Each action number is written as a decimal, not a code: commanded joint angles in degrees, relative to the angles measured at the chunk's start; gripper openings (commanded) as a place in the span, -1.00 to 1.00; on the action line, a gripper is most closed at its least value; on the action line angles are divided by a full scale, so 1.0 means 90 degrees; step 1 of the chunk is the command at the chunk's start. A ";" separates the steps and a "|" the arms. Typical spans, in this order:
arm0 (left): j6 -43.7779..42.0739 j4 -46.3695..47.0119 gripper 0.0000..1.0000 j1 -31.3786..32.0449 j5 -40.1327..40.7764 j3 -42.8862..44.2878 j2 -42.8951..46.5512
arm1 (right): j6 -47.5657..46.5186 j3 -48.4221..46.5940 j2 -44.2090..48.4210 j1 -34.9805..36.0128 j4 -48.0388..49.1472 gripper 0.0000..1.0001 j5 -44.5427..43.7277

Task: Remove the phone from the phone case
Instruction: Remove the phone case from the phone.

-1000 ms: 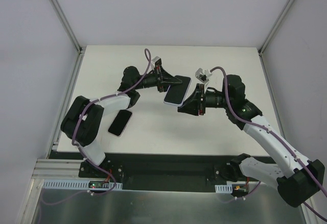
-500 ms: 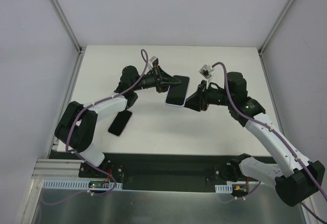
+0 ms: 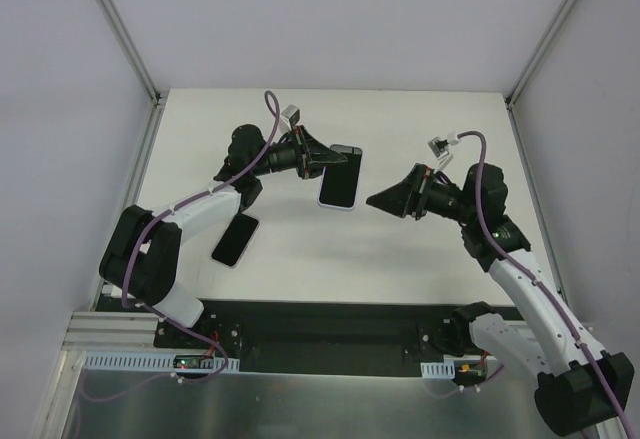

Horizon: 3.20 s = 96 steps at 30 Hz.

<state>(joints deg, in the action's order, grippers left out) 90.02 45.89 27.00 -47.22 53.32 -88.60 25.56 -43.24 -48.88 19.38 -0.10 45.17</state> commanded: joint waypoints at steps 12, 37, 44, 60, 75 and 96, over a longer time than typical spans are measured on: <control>-0.0490 0.0067 -1.00 -0.0012 0.0393 0.0140 0.0430 | 0.2394 -0.0342 -0.1199 0.0923 0.2228 0.54 -0.0731; 0.0477 0.1679 -1.00 -0.0061 0.1068 -0.0719 0.0508 | 0.4914 0.0674 -0.2674 0.1040 0.6378 -0.92 -0.0614; 0.0768 0.2077 -0.82 -0.0061 0.0463 -0.0582 0.0440 | 0.4232 0.0245 -0.2859 0.0953 0.5657 -0.97 -0.0128; 0.0721 0.2128 -0.56 0.0046 -0.0085 -0.0601 0.0391 | 0.3830 -0.0303 -0.3172 0.0387 0.5001 -0.97 0.0743; -0.0178 0.1063 -0.51 0.0212 -0.0300 -0.0172 0.0655 | 0.3703 -0.0361 -0.3084 0.0210 0.4093 -0.97 0.0509; 0.0603 0.1766 -1.00 -0.0032 0.0305 -0.0671 0.0684 | 0.3751 0.0146 -0.2119 -0.0083 0.3702 0.51 0.0499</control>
<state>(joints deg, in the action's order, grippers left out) 92.25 53.58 27.64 -44.93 47.37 -85.03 59.22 -43.27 -74.43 19.31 32.21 49.95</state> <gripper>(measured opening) 0.117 0.801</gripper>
